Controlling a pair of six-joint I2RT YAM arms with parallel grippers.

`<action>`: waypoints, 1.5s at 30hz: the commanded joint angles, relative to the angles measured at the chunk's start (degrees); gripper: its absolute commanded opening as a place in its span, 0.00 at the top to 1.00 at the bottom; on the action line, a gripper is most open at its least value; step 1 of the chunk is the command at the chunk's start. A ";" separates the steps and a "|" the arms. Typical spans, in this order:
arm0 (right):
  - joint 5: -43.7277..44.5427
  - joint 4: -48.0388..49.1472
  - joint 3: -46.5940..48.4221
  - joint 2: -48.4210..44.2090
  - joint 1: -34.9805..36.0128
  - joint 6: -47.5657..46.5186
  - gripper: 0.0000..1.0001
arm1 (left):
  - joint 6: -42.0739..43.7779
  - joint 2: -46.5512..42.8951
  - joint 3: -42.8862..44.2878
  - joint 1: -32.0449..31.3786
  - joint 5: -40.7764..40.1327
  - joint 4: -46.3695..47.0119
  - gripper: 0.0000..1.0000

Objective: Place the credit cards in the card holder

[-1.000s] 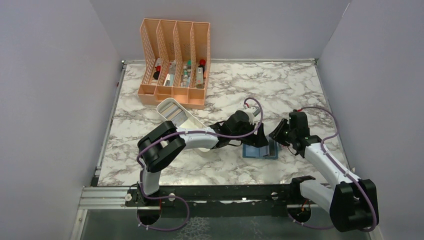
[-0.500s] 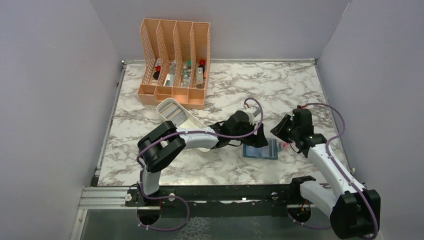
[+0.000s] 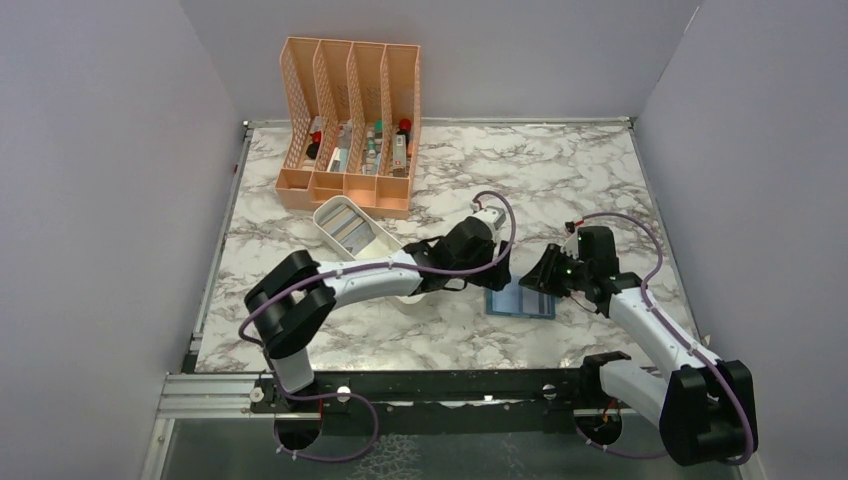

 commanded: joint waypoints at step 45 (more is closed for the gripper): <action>-13.39 0.52 7.23 -2.03 0.32 -3.91 0.68 | 46.89 -3.93 1.31 36.36 -19.40 -26.44 0.21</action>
